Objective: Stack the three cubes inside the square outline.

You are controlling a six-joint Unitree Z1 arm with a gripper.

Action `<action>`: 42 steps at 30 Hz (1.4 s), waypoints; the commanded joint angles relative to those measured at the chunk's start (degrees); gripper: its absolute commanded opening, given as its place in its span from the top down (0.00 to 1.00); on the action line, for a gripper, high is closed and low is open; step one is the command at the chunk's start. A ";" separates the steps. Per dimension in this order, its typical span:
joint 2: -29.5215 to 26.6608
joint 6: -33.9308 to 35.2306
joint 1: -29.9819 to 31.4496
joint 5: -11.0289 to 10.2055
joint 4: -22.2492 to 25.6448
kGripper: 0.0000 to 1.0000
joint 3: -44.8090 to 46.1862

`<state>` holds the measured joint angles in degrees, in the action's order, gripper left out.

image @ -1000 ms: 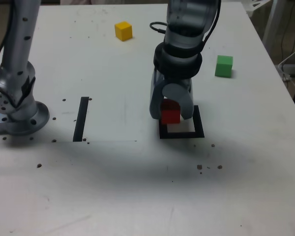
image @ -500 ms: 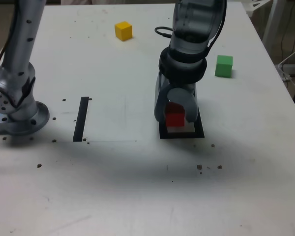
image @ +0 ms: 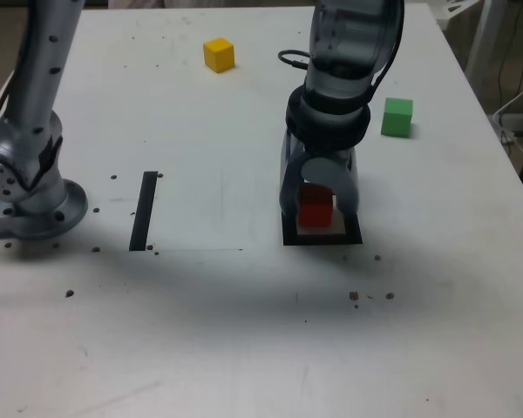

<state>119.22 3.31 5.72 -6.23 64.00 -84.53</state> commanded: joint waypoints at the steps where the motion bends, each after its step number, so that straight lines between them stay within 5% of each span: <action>1: 0.22 -0.06 -0.19 -0.10 -0.16 0.04 0.23; 9: -0.76 -0.04 -0.36 -0.56 -0.24 0.02 0.90; 27: -11.34 -1.16 -6.87 -5.59 4.34 0.01 5.80; 42: -14.18 -10.05 -25.18 -7.21 5.26 0.00 7.29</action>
<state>105.47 -5.91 -17.25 -13.36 69.18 -77.16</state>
